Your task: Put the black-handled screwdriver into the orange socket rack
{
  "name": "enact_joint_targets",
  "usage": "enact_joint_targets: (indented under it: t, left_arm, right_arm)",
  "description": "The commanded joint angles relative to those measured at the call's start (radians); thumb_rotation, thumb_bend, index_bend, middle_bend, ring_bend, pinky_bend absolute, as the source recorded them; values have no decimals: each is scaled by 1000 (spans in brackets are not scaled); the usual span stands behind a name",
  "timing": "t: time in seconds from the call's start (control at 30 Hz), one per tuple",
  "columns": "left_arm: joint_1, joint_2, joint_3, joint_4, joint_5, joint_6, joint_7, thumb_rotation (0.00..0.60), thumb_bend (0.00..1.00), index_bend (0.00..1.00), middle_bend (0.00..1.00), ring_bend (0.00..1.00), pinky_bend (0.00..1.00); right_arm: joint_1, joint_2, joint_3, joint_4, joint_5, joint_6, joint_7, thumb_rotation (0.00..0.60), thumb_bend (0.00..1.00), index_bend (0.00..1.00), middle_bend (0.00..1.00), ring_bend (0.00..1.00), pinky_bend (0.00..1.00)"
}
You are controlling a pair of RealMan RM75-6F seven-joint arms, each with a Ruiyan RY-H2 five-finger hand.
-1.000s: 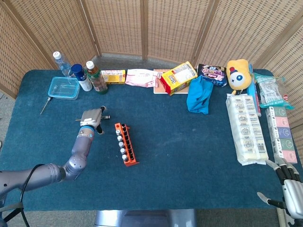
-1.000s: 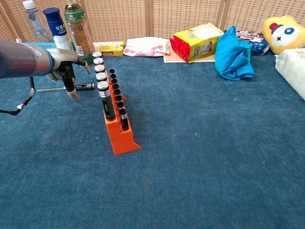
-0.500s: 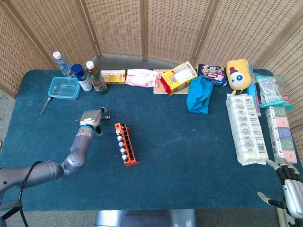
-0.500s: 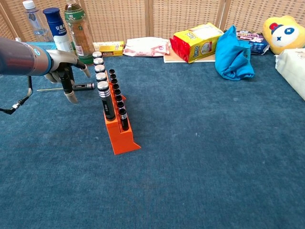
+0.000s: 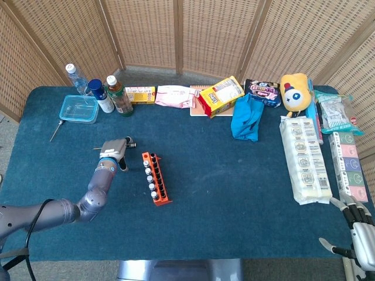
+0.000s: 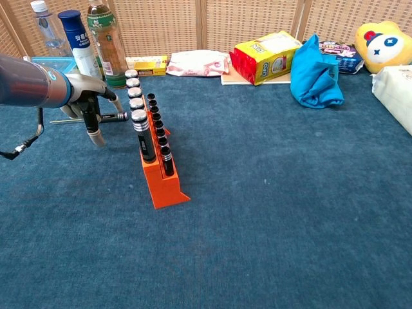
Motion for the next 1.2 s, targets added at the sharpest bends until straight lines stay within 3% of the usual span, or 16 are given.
enact_joint_targets:
  t: [0.03, 0.47, 0.7, 0.8, 0.9, 1.07, 1.2]
  left_arm:
    - [-4, 12, 6, -14, -13, 1, -1, 600, 105, 146, 1000, 1000, 1000]
    - [-54, 99, 37, -109, -179, -25, 48, 600, 105, 146, 1000, 1000, 1000]
    - [-95, 196, 46, -202, -270, -17, 81, 600, 105, 146, 1000, 1000, 1000]
    - [-84, 224, 30, -228, -212, -15, 40, 600, 105, 155, 1000, 1000, 1000]
    - [-56, 216, 23, -231, -76, 19, -13, 600, 114, 160, 1000, 1000, 1000]
    - [-8, 131, 35, -164, 105, 70, -104, 600, 161, 222, 1000, 1000, 1000]
    - [3, 72, 40, -101, 174, 93, -135, 600, 229, 293, 1000, 1000, 1000]
  right_arm:
    - [0, 1, 0, 0, -1, 0, 2, 600, 0, 165, 58, 0, 0]
    - [-3, 3, -3, -2, -9, 7, 3, 600, 0, 165, 58, 0, 0]
    - [-2, 3, -4, -3, -12, 6, 3, 600, 0, 165, 58, 0, 0]
    - [-1, 3, -4, -2, -9, 2, 3, 600, 0, 165, 58, 0, 0]
    - [1, 2, -4, -2, -7, -2, 4, 600, 0, 165, 58, 0, 0]
    - [2, 2, -3, -1, -4, -5, 6, 600, 0, 165, 58, 0, 0]
    - [3, 1, -4, -1, -3, -8, 5, 600, 0, 165, 58, 0, 0]
